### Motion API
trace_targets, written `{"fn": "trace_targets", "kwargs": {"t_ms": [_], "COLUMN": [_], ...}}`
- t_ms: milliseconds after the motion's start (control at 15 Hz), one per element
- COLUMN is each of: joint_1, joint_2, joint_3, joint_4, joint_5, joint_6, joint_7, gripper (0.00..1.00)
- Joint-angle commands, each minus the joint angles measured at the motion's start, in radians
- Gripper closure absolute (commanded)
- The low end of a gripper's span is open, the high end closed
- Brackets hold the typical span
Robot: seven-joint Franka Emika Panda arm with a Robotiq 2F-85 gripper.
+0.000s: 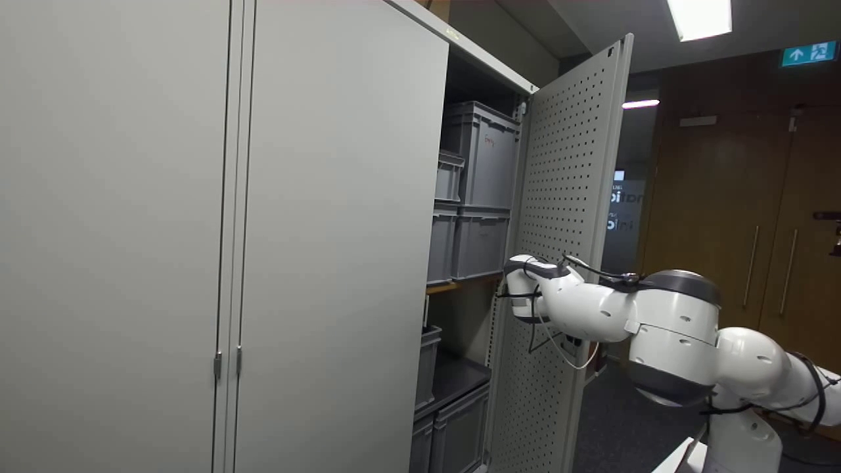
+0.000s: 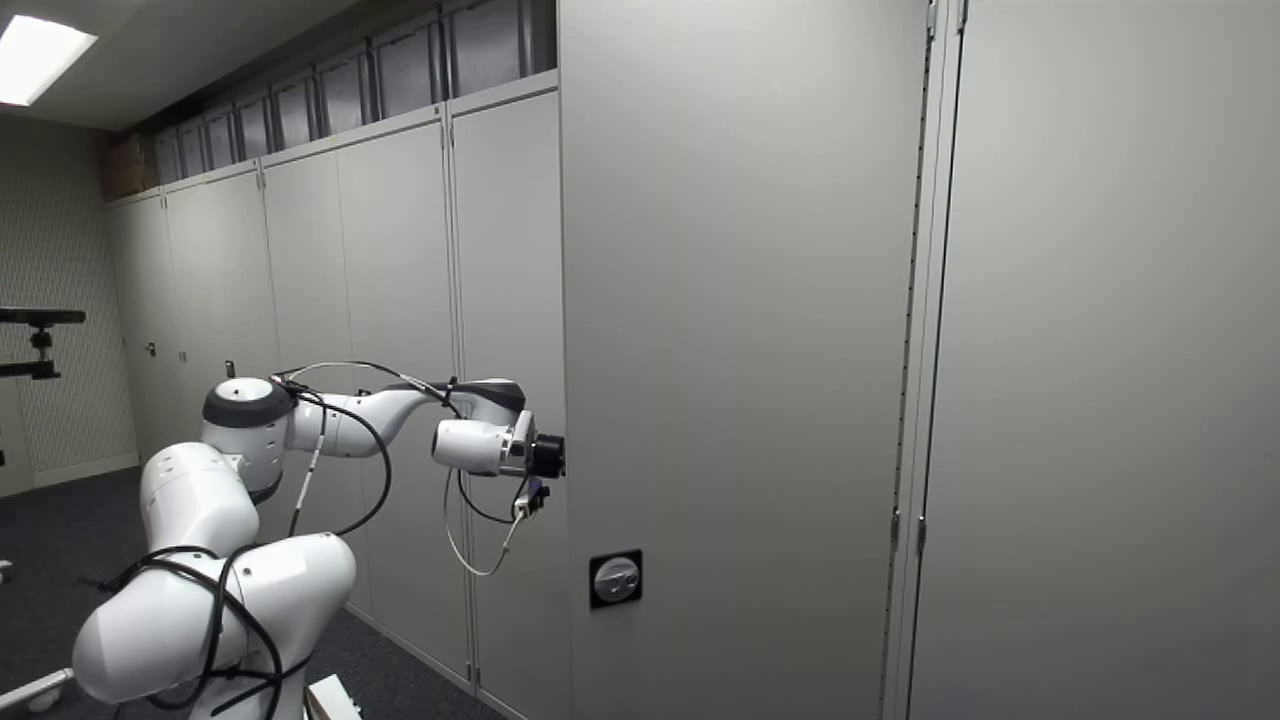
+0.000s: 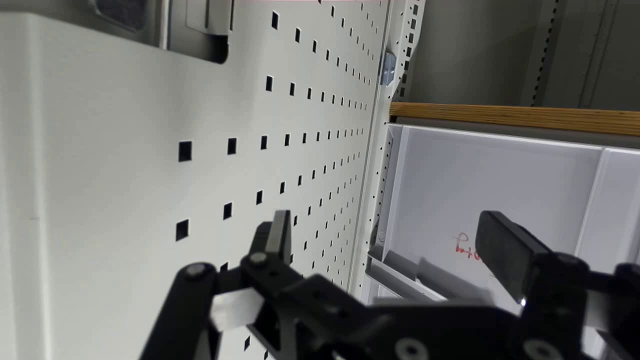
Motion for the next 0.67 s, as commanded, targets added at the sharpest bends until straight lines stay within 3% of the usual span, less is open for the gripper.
{"fn": "trace_targets", "kwargs": {"t_ms": [0,400,600], "joint_1": [-0.003,-0.001,-0.033], "joint_2": [0.011,0.003,0.03], "joint_3": [-0.025,-0.003,0.022], "joint_4": [0.009,0.003,-0.029], "joint_5": [0.0,0.0,0.0], "joint_6": [0.004,0.0,0.004], "joint_7": [0.014,0.01,0.031], "gripper": [0.0,0.0,0.0]}}
